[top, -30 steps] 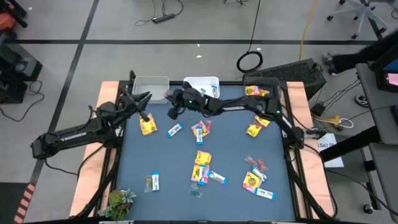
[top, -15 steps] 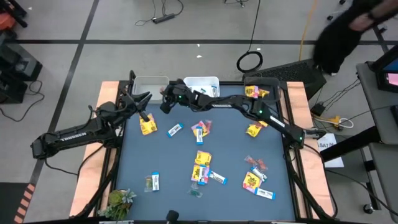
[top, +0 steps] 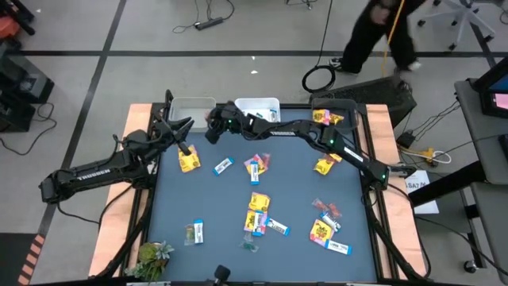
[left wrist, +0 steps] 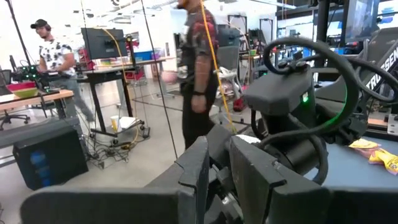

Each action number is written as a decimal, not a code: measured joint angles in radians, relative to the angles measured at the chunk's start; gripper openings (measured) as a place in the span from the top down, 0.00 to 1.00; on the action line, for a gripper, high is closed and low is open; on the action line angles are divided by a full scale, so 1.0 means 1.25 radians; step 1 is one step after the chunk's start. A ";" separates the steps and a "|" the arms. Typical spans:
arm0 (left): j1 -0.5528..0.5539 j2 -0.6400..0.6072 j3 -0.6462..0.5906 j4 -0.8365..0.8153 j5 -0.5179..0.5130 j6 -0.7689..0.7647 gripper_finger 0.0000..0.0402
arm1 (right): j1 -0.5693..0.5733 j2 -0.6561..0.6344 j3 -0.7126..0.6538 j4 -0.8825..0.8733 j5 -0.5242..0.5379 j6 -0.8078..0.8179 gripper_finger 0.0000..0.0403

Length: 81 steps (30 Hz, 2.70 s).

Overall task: Sort candy
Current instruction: Put the orange gummy into the gray bin, then put the white chocolate into the white bin

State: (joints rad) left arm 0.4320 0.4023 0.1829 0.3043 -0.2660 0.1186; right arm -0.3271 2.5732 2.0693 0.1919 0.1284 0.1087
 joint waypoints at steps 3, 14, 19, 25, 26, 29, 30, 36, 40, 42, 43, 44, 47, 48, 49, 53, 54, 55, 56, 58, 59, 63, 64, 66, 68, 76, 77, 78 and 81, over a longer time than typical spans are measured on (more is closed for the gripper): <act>0.000 0.000 0.000 -0.001 0.002 0.010 0.82 | 0.001 0.000 0.000 0.002 0.000 0.003 0.77; 0.000 0.001 0.000 -0.011 0.005 0.018 0.81 | 0.016 -0.063 0.000 -0.094 -0.020 -0.039 0.76; 0.000 0.001 0.000 -0.015 0.001 0.024 0.81 | 0.034 -0.097 0.000 -0.096 -0.010 -0.102 0.94; 0.000 0.001 0.000 -0.026 0.001 0.039 0.81 | 0.044 -0.099 -0.015 -0.124 0.042 -0.108 0.99; 0.000 0.001 0.000 -0.026 0.001 0.040 0.81 | 0.047 -0.099 -0.032 -0.102 0.048 -0.109 0.99; 0.000 0.001 0.000 -0.024 0.001 0.044 0.81 | 0.068 -0.104 -0.086 -0.047 0.048 -0.111 1.00; 0.000 0.001 0.000 -0.024 0.001 0.044 0.81 | 0.074 -0.110 -0.109 -0.043 0.042 -0.106 1.00; 0.000 0.001 0.000 -0.014 0.002 0.053 0.81 | 0.101 -0.199 -0.286 0.055 0.044 -0.095 1.00; 0.000 0.001 0.000 -0.011 0.006 0.063 0.81 | 0.127 -0.330 -0.430 0.085 0.042 -0.092 1.00; 0.000 0.001 0.000 -0.007 0.018 0.063 0.81 | 0.136 -0.399 -0.504 0.089 0.040 -0.085 1.00; 0.000 0.003 0.000 -0.004 0.033 0.064 0.81 | 0.140 -0.432 -0.543 0.086 0.043 -0.081 1.00; 0.000 0.007 0.000 -0.003 0.056 0.070 0.81 | 0.143 -0.465 -0.580 0.085 0.044 -0.077 1.00; 0.000 0.024 0.001 -0.001 0.124 0.078 0.81 | 0.154 -0.565 -0.690 0.085 0.045 -0.069 1.00; 0.000 0.034 0.001 0.003 0.140 0.078 0.82 | 0.155 -0.597 -0.725 0.088 0.043 -0.064 1.00; 0.000 0.043 0.002 0.003 0.154 0.078 0.82 | 0.156 -0.629 -0.761 0.090 0.040 -0.057 1.00; 0.000 0.096 0.014 0.002 0.185 0.078 0.82 | 0.152 -0.740 -0.908 0.102 0.047 -0.040 1.00; 0.000 0.111 0.018 0.002 0.198 0.078 0.82 | 0.152 -0.768 -0.941 0.109 0.047 -0.038 1.00; 0.000 0.127 0.024 0.002 0.214 0.078 0.82 | 0.153 -0.796 -0.970 0.111 0.047 -0.036 1.00; 0.000 0.144 0.031 0.002 0.230 0.078 0.82 | 0.154 -0.823 -0.998 0.116 0.048 -0.034 1.00; -0.004 0.178 0.042 0.002 0.254 0.078 0.82 | 0.155 -0.869 -1.049 0.115 0.050 -0.033 1.00; -0.009 0.197 0.049 0.003 0.256 0.078 0.82 | 0.156 -0.887 -1.072 0.113 0.061 -0.033 1.00; -0.036 0.281 0.077 0.000 0.258 0.079 0.82 | 0.159 -0.946 -1.139 0.114 0.110 -0.033 1.00; -0.044 0.304 0.085 0.001 0.258 0.079 0.82 | 0.159 -0.955 -1.153 0.117 0.113 -0.033 1.00; -0.062 0.354 0.102 0.002 0.258 0.078 0.82 | 0.159 -0.966 -1.184 0.129 0.130 -0.033 1.00; -0.078 0.405 0.116 0.013 0.258 0.072 0.82 | 0.158 -0.967 -1.209 0.172 0.132 -0.033 1.00; -0.120 0.592 0.183 0.024 0.255 0.012 0.82 | 0.159 -0.967 -1.242 0.222 0.130 -0.036 1.00; -0.124 0.616 0.192 0.026 0.254 -0.006 0.82 | 0.158 -0.967 -1.242 0.225 0.130 -0.037 1.00; -0.128 0.640 0.200 0.028 0.253 -0.023 0.81 | 0.158 -0.967 -1.242 0.226 0.130 -0.040 1.00; -0.144 0.714 0.212 0.065 0.254 -0.068 0.80 | 0.159 -0.967 -1.242 0.232 0.130 -0.042 1.00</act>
State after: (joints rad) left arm 0.2520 1.2951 0.4484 0.3858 0.0509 0.0342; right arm -0.1287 1.3640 0.5163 0.4822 0.2913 0.0563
